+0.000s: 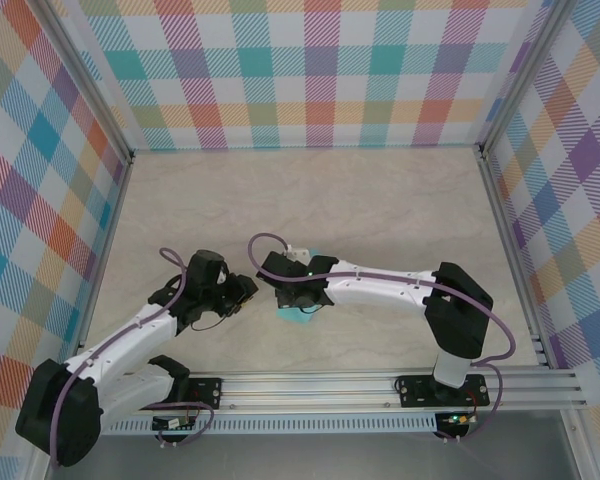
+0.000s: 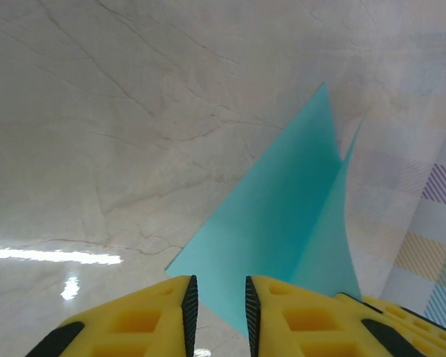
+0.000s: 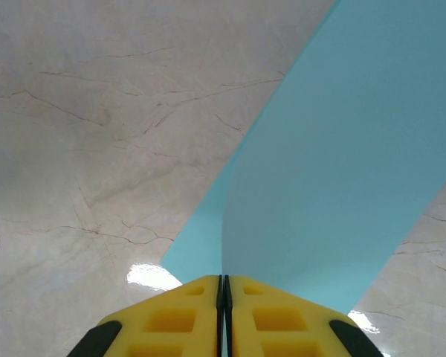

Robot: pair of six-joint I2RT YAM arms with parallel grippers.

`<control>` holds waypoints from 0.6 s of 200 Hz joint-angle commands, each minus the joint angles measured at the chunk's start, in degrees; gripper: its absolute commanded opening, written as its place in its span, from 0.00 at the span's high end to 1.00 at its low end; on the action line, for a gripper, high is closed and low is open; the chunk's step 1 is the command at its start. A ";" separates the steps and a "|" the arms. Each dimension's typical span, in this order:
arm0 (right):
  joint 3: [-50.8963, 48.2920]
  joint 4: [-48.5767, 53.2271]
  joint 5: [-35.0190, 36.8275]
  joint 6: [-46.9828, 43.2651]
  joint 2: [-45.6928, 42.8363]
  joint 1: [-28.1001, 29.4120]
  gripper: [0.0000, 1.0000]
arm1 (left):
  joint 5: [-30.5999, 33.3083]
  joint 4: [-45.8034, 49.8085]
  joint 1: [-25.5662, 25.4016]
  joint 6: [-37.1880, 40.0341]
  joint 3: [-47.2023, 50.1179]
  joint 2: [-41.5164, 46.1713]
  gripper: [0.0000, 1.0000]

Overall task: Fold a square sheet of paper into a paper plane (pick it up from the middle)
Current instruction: Place the paper at the center of the table.

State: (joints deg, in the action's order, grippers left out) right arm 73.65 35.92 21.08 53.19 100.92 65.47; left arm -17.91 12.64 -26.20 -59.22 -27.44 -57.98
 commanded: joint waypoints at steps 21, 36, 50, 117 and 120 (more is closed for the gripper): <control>-5.59 -4.14 -2.81 2.08 -0.73 -0.15 0.88 | -5.38 -8.33 -1.05 -0.43 0.28 -5.47 0.82; -7.20 -5.43 -2.80 2.74 -1.24 -0.16 0.88 | -5.36 -9.54 -2.57 -0.78 0.29 -7.79 0.85; -8.37 -6.62 -2.98 3.06 -1.55 -0.17 0.88 | -5.25 -10.76 -4.49 -0.92 -0.03 -9.85 0.87; -11.66 -10.59 -4.01 4.03 -3.00 -0.17 0.87 | -3.42 -11.94 -8.81 -0.37 -1.87 -16.21 0.89; -11.72 -10.66 -3.95 4.03 -3.07 -0.16 0.87 | -3.44 -12.02 -8.91 -0.30 -1.97 -16.55 0.89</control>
State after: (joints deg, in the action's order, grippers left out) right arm 63.05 27.40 17.87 55.96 100.42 65.47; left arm -21.45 2.61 -33.91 -59.57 -27.70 -72.86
